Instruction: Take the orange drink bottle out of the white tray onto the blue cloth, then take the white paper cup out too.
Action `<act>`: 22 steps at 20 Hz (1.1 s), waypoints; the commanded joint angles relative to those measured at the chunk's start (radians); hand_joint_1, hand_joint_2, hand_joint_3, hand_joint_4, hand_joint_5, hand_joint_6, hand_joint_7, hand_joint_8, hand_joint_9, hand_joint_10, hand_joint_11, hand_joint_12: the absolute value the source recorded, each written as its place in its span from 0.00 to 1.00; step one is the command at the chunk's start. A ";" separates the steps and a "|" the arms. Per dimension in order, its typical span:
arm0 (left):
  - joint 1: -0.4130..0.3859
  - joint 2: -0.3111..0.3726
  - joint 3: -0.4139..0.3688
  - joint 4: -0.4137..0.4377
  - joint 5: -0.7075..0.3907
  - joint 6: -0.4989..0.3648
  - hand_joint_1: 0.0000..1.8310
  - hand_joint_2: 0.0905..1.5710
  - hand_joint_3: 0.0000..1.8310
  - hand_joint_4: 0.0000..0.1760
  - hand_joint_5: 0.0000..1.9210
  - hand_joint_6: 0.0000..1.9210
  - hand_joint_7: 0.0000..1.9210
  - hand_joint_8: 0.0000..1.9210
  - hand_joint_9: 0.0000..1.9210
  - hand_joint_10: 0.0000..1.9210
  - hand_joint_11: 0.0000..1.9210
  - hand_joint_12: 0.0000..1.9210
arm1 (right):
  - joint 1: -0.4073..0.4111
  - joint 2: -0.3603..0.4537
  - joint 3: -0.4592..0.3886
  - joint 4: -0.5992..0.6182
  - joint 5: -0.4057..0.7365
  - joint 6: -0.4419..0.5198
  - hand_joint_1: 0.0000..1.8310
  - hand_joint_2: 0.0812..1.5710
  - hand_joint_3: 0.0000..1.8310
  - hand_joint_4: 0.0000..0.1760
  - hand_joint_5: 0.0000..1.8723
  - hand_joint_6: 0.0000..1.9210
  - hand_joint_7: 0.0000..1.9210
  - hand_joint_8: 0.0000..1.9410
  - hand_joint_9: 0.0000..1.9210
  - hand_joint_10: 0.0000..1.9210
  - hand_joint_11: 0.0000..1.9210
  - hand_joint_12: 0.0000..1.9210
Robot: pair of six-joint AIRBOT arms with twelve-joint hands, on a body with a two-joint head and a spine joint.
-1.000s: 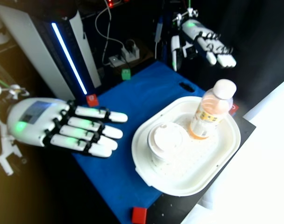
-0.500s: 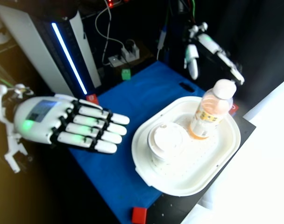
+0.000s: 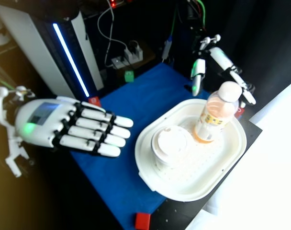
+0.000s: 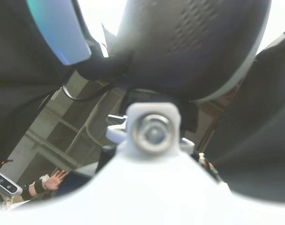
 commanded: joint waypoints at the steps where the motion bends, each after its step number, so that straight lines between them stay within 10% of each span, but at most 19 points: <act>1: -0.027 -0.008 0.011 0.019 -0.096 -0.004 0.34 0.62 0.00 0.64 0.00 0.00 0.00 0.00 0.00 0.00 0.00 0.03 | 0.015 -0.003 0.000 0.003 0.126 -0.001 0.03 0.84 0.00 0.00 0.00 0.00 0.00 0.00 0.00 0.00 0.00 0.00; 10: -0.126 -0.116 0.125 0.055 0.040 0.002 0.42 0.60 0.00 0.99 0.00 0.00 0.00 0.00 0.00 0.00 0.00 0.00 | 0.014 -0.011 0.000 0.003 0.126 -0.001 0.06 0.84 0.00 0.00 0.00 0.00 0.00 0.00 0.00 0.00 0.00 0.00; 12: -0.125 -0.131 0.144 0.043 0.064 0.002 0.44 0.61 0.00 0.77 0.00 0.00 0.00 0.00 0.00 0.00 0.00 0.45 | 0.014 -0.011 -0.002 0.003 0.126 -0.001 0.07 0.84 0.00 0.00 0.00 0.00 0.00 0.00 0.00 0.00 0.00 0.00; 13: -0.124 -0.134 0.148 0.039 0.072 0.001 0.46 0.62 0.00 0.40 0.06 0.10 0.10 0.23 0.04 0.45 0.00 0.84 | 0.014 -0.011 -0.003 0.003 0.126 -0.001 0.08 0.85 0.00 0.00 0.00 0.00 0.00 0.00 0.00 0.00 0.00 0.00; 14: -0.118 -0.135 0.150 0.035 0.072 -0.002 0.48 0.63 0.00 0.28 0.03 0.40 0.11 0.45 0.06 0.64 0.00 0.97 | 0.014 -0.011 -0.003 0.003 0.126 -0.001 0.08 0.84 0.00 0.00 0.00 0.00 0.00 0.00 0.00 0.00 0.00 0.00; 15: -0.109 -0.135 0.153 0.036 0.062 -0.028 0.53 0.65 0.00 0.00 0.10 0.61 0.16 0.72 0.17 0.84 0.16 0.99 | 0.013 -0.011 -0.004 0.003 0.126 0.000 0.07 0.85 0.00 0.00 0.00 0.00 0.00 0.00 0.00 0.00 0.00 0.00; 17: -0.103 -0.134 0.155 0.039 0.052 -0.047 0.53 0.75 0.01 0.11 0.33 0.72 0.20 0.83 0.22 0.93 0.28 1.00 | 0.013 -0.012 -0.004 0.003 0.126 0.000 0.09 0.85 0.00 0.00 0.00 0.00 0.00 0.00 0.00 0.00 0.00 0.00; 19: -0.100 -0.129 0.152 0.040 0.036 -0.058 0.52 0.80 0.00 0.17 0.35 0.76 0.22 0.78 0.23 0.88 0.25 1.00 | 0.012 -0.012 -0.004 0.003 0.126 0.000 0.11 0.85 0.00 0.00 0.00 0.00 0.00 0.00 0.00 0.00 0.00 0.00; 20: -0.100 -0.122 0.146 0.043 0.025 -0.059 0.58 0.82 0.00 0.00 0.29 0.79 0.34 0.80 0.26 0.86 0.27 1.00 | 0.012 -0.012 -0.004 0.003 0.126 0.000 0.09 0.85 0.00 0.00 0.00 0.00 0.00 0.00 0.00 0.00 0.00 0.00; 21: -0.100 -0.117 0.139 0.046 0.014 -0.059 0.52 0.81 0.00 0.21 0.33 0.78 0.27 0.75 0.27 0.86 0.27 1.00 | 0.012 -0.012 -0.004 0.003 0.126 0.000 0.07 0.85 0.00 0.00 0.00 0.00 0.00 0.00 0.00 0.00 0.00 0.00; 22: -0.100 -0.110 0.130 0.053 0.001 -0.059 0.52 0.74 0.00 0.00 0.22 0.66 0.23 0.70 0.25 0.82 0.24 0.98 | 0.012 -0.012 -0.004 0.003 0.126 0.000 0.06 0.85 0.00 0.00 0.00 0.00 0.00 0.00 0.00 0.00 0.00 0.00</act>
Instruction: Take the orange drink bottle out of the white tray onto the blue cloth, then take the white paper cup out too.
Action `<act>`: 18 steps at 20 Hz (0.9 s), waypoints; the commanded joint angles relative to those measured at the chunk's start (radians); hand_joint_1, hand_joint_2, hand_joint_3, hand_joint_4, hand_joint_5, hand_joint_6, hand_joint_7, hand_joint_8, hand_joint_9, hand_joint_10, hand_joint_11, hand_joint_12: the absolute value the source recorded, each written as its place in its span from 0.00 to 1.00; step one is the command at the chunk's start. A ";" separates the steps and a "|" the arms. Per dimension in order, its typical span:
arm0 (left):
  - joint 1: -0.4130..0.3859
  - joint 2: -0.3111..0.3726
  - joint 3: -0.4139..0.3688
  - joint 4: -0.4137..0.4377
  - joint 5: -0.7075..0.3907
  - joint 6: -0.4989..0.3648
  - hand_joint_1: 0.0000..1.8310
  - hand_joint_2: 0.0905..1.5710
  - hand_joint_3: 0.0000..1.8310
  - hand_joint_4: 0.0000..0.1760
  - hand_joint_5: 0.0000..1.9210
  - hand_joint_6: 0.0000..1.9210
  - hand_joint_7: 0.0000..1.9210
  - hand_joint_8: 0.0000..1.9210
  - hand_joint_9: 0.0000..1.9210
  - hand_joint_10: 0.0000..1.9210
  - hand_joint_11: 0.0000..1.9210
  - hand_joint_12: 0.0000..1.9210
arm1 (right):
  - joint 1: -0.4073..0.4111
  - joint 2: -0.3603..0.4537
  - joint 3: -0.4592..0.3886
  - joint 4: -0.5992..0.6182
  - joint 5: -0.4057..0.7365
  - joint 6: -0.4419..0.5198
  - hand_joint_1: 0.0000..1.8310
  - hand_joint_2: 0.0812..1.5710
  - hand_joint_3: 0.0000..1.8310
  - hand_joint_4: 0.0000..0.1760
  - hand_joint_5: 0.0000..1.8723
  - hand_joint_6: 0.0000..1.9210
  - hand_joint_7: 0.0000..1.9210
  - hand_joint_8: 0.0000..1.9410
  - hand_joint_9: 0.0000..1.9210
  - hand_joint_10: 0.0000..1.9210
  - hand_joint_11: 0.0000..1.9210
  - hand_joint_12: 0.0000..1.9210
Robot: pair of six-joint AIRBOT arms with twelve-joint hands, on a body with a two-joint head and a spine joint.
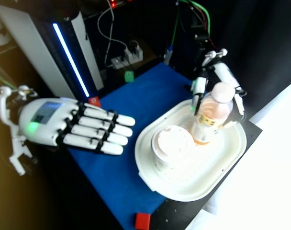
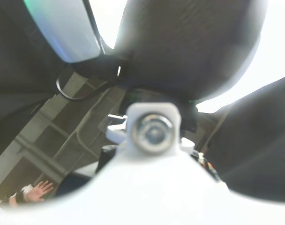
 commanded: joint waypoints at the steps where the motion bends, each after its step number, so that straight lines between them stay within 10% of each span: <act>1: -0.011 0.014 -0.007 0.009 -0.166 -0.016 0.51 0.72 0.00 0.00 0.18 0.63 0.21 0.69 0.22 0.81 0.21 0.99 | 0.012 -0.002 -0.002 0.000 0.125 0.000 0.05 0.85 0.00 0.00 0.00 0.00 0.00 0.00 0.00 0.00 0.00 0.00; 5: -0.020 0.047 -0.050 0.048 -0.231 -0.021 0.49 0.70 0.00 0.00 0.22 0.58 0.26 0.66 0.26 0.82 0.24 1.00 | 0.012 -0.002 -0.002 0.000 0.125 0.000 0.10 0.85 0.00 0.00 0.00 0.00 0.00 0.00 0.00 0.00 0.00 0.00; 6: -0.021 0.052 -0.057 0.055 -0.244 -0.021 0.49 0.77 0.00 0.40 0.32 0.72 0.28 0.69 0.28 0.85 0.28 1.00 | 0.012 -0.002 -0.002 0.000 0.125 0.000 0.10 0.85 0.00 0.00 0.00 0.00 0.00 0.00 0.00 0.00 0.00 0.00; 7: -0.022 0.056 -0.063 0.061 -0.253 -0.022 0.60 0.80 0.00 0.00 0.30 0.74 0.37 0.78 0.30 0.86 0.30 1.00 | 0.012 -0.002 -0.002 0.000 0.125 0.000 0.10 0.85 0.00 0.00 0.00 0.00 0.00 0.00 0.00 0.00 0.00 0.00; 18: 0.067 0.218 -0.276 0.148 -0.548 -0.026 0.64 0.79 0.00 0.00 0.32 0.70 0.42 0.78 0.39 0.83 0.37 1.00 | 0.010 -0.003 -0.005 0.003 0.125 0.000 0.16 0.86 0.00 0.00 0.00 0.00 0.00 0.00 0.00 0.00 0.00 0.00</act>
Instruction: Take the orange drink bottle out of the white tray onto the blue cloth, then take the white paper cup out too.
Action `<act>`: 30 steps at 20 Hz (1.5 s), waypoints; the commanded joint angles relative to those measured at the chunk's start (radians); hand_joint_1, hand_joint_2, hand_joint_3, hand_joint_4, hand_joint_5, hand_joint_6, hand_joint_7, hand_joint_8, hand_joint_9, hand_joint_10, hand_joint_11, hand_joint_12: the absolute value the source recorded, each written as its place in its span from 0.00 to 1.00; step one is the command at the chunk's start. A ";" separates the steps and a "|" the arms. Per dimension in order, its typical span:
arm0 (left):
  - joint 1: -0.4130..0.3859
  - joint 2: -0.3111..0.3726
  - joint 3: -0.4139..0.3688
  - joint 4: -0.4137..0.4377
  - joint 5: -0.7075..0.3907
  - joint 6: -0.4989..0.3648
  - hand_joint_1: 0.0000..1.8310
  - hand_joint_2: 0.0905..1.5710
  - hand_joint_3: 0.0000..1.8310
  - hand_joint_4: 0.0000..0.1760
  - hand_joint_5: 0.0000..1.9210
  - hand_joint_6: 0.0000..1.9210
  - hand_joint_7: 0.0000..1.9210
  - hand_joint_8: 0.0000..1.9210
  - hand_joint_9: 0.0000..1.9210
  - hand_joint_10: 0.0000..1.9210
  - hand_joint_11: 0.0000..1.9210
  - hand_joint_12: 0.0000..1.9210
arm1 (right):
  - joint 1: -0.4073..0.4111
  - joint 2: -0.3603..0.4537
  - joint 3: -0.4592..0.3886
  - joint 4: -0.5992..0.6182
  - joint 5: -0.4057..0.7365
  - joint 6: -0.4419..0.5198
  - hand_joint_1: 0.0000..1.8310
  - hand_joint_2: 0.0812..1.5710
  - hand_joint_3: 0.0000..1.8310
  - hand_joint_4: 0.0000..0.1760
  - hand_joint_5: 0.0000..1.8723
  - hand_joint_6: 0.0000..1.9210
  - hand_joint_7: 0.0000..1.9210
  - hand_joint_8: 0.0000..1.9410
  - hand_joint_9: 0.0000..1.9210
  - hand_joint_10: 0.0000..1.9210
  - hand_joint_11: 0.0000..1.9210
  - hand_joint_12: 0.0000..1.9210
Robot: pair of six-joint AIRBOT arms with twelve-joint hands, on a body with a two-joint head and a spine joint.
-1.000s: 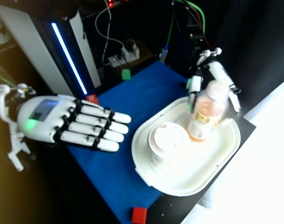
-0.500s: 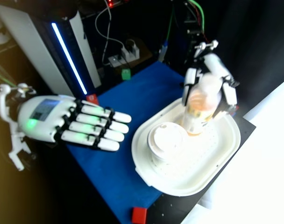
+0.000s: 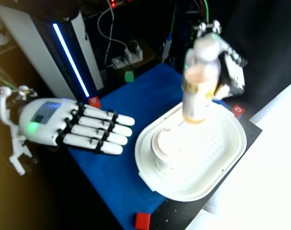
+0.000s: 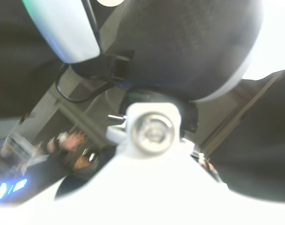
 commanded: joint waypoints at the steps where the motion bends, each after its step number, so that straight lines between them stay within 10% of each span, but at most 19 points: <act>1: -0.003 0.013 -0.014 -0.003 -0.214 -0.015 0.62 0.79 0.00 0.00 0.34 0.71 0.39 0.79 0.34 0.82 0.34 0.97 | 0.007 -0.001 -0.002 0.002 0.125 0.000 0.13 0.86 0.00 0.00 0.00 0.00 0.00 0.00 0.00 0.00 0.00 0.00; 4: 0.060 0.048 -0.081 0.003 -0.299 -0.016 0.61 0.80 0.00 0.15 0.34 0.75 0.36 0.79 0.32 0.78 0.33 0.92 | 0.000 -0.001 -0.004 0.011 0.125 0.000 0.11 0.85 0.00 0.00 0.00 0.00 0.00 0.00 0.00 0.00 0.00 0.00; 5: 0.097 0.061 -0.114 0.001 -0.340 -0.016 0.61 0.80 0.00 0.00 0.34 0.73 0.39 0.77 0.38 0.79 0.38 0.93 | -0.002 -0.001 -0.005 0.012 0.125 0.000 0.10 0.85 0.00 0.00 0.00 0.00 0.00 0.00 0.00 0.00 0.00 0.00; 8: 0.191 0.069 -0.168 -0.032 -0.424 -0.017 0.61 0.80 0.00 0.00 0.33 0.74 0.38 0.79 0.38 0.79 0.41 0.91 | -0.004 -0.004 -0.005 0.015 0.125 0.000 0.13 0.86 0.00 0.00 0.00 0.00 0.00 0.00 0.00 0.00 0.01 0.00; 16: 0.256 0.050 -0.157 -0.022 -0.241 -0.054 0.62 0.82 0.00 0.00 0.27 0.77 0.39 0.80 0.36 0.82 0.38 1.00 | -0.003 -0.004 -0.006 0.017 0.126 0.000 0.10 0.86 0.00 0.00 0.00 0.00 0.00 0.00 0.00 0.00 0.00 0.00; 19: 0.265 0.061 -0.165 -0.003 -0.220 -0.057 0.49 0.71 0.00 0.00 0.24 0.27 0.29 0.36 0.23 0.67 0.20 0.93 | -0.003 -0.004 -0.006 0.017 0.126 0.000 0.13 0.87 0.00 0.00 0.00 0.00 0.00 0.00 0.00 0.00 0.00 0.00; 20: 0.280 0.066 -0.172 -0.003 -0.226 -0.057 0.49 0.71 0.00 0.00 0.24 0.27 0.29 0.36 0.23 0.67 0.20 0.93 | -0.003 -0.004 -0.006 0.017 0.126 0.000 0.13 0.87 0.00 0.00 0.00 0.00 0.00 0.00 0.00 0.00 0.00 0.00; 21: 0.293 0.071 -0.177 -0.003 -0.227 -0.057 0.46 0.71 0.00 0.00 0.21 0.18 0.27 0.19 0.17 0.50 0.06 0.86 | -0.003 -0.004 -0.005 0.016 0.126 0.000 0.11 0.87 0.00 0.00 0.00 0.00 0.00 0.00 0.00 0.00 0.00 0.00; 24: 0.339 0.094 -0.202 -0.010 -0.255 -0.057 0.35 0.65 0.00 0.60 0.06 0.01 0.06 0.00 0.02 0.06 0.00 0.28 | -0.003 -0.004 -0.006 0.016 0.127 0.000 0.12 0.88 0.00 0.00 0.00 0.00 0.00 0.00 0.00 0.00 0.00 0.00; 26: 0.366 0.114 -0.219 -0.019 -0.292 -0.057 0.30 0.61 0.00 0.93 0.00 0.00 0.00 0.00 0.00 0.00 0.00 0.01 | -0.002 0.001 -0.006 0.016 0.130 0.008 0.11 0.88 0.00 0.00 0.00 0.00 0.00 0.00 0.00 0.00 0.00 0.00; 30: 0.442 0.163 -0.259 -0.080 -0.413 -0.037 0.29 0.62 0.00 0.81 0.00 0.00 0.00 0.00 0.00 0.00 0.00 0.00 | 0.009 0.009 0.002 0.006 0.163 0.059 0.15 0.85 0.00 0.00 0.00 0.00 0.00 0.00 0.00 0.00 0.00 0.00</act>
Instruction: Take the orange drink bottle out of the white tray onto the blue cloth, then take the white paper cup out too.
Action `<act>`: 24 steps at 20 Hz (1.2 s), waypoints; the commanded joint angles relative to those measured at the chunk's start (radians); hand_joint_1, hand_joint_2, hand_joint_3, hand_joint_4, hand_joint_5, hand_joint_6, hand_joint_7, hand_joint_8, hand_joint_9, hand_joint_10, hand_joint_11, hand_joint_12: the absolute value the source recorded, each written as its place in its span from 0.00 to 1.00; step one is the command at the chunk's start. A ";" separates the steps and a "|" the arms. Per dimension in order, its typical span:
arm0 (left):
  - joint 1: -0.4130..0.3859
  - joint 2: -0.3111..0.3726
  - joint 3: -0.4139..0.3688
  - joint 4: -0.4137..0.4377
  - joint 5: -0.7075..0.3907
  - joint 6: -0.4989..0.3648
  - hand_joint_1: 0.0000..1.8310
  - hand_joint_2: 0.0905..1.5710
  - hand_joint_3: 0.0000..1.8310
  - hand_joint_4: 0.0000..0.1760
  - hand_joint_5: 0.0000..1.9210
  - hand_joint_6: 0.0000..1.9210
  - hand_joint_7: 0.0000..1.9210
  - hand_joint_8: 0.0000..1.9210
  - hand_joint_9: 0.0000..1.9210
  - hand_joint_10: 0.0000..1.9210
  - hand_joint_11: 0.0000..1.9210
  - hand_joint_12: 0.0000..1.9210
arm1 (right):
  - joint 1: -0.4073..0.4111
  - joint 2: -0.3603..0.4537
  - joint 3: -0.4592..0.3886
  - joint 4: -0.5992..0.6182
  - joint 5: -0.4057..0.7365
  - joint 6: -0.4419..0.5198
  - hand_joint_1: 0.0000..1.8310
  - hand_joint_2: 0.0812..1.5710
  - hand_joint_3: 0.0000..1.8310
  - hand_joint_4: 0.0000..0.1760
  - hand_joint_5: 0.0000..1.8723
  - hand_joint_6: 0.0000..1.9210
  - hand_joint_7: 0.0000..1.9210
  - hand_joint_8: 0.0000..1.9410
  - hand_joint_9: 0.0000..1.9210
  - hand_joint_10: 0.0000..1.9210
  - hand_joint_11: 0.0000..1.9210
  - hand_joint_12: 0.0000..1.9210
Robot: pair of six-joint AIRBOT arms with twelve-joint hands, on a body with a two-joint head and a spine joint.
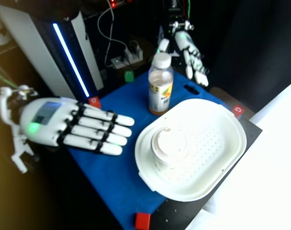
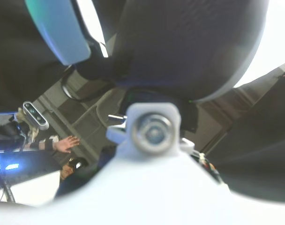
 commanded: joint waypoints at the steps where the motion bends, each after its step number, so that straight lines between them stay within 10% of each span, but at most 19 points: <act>1: 0.009 0.018 -0.006 -0.041 -0.193 0.011 0.27 0.65 0.01 0.69 0.00 0.00 0.00 0.00 0.00 0.00 0.00 0.00 | 0.031 0.002 0.008 -0.010 0.137 0.003 0.17 0.85 0.00 0.04 0.00 0.00 0.00 0.00 0.00 0.00 0.00 0.00; 3: 0.056 0.036 -0.017 -0.114 -0.267 0.031 0.29 0.78 0.02 0.40 0.01 0.00 0.00 0.00 0.00 0.00 0.00 0.00 | 0.073 -0.013 0.029 -0.025 0.135 0.004 0.18 0.85 0.00 0.28 0.00 0.00 0.00 0.00 0.00 0.00 0.00 0.00; 4: 0.067 0.040 -0.017 -0.135 -0.287 0.035 0.30 0.81 0.01 0.60 0.02 0.00 0.00 0.00 0.00 0.00 0.00 0.00 | 0.097 -0.024 0.042 -0.030 0.128 0.004 0.20 0.84 0.00 0.35 0.00 0.00 0.00 0.00 0.00 0.00 0.00 0.00; 7: 0.069 0.042 -0.016 -0.165 -0.312 0.045 0.37 0.84 0.01 0.44 0.03 0.01 0.00 0.00 0.00 0.00 0.01 0.00 | 0.181 -0.094 0.108 -0.051 0.063 0.004 0.21 0.82 0.00 0.16 0.00 0.00 0.00 0.00 0.00 0.00 0.00 0.00; 9: 0.071 0.042 -0.016 -0.184 -0.326 0.046 0.36 0.84 0.00 0.59 0.05 0.00 0.00 0.00 0.01 0.00 0.00 0.13 | 0.247 -0.161 0.167 -0.063 -0.013 0.004 0.25 0.81 0.00 0.34 0.00 0.00 0.00 0.00 0.00 0.00 0.00 0.00; 14: 0.075 0.042 -0.013 -0.196 -0.339 0.046 0.31 0.84 0.00 0.65 0.05 0.00 0.00 0.00 0.01 0.00 0.00 0.24 | 0.323 -0.313 0.320 -0.063 -0.158 0.004 0.28 0.74 0.00 0.34 0.00 0.00 0.00 0.00 0.00 0.00 0.00 0.00; 17: 0.075 0.037 -0.012 -0.207 -0.339 0.046 0.32 0.82 0.00 0.46 0.05 0.00 0.00 0.00 0.00 0.00 0.00 0.27 | 0.344 -0.378 0.389 -0.057 -0.212 0.004 0.35 0.70 0.00 0.40 0.00 0.00 0.00 0.00 0.00 0.00 0.00 0.00; 24: 0.075 0.031 -0.007 -0.214 -0.343 0.045 0.33 0.82 0.00 0.40 0.05 0.00 0.00 0.00 0.00 0.00 0.00 0.22 | 0.357 -0.484 0.519 -0.007 -0.291 0.004 0.33 0.69 0.00 0.15 0.00 0.00 0.00 0.00 0.00 0.00 0.01 0.01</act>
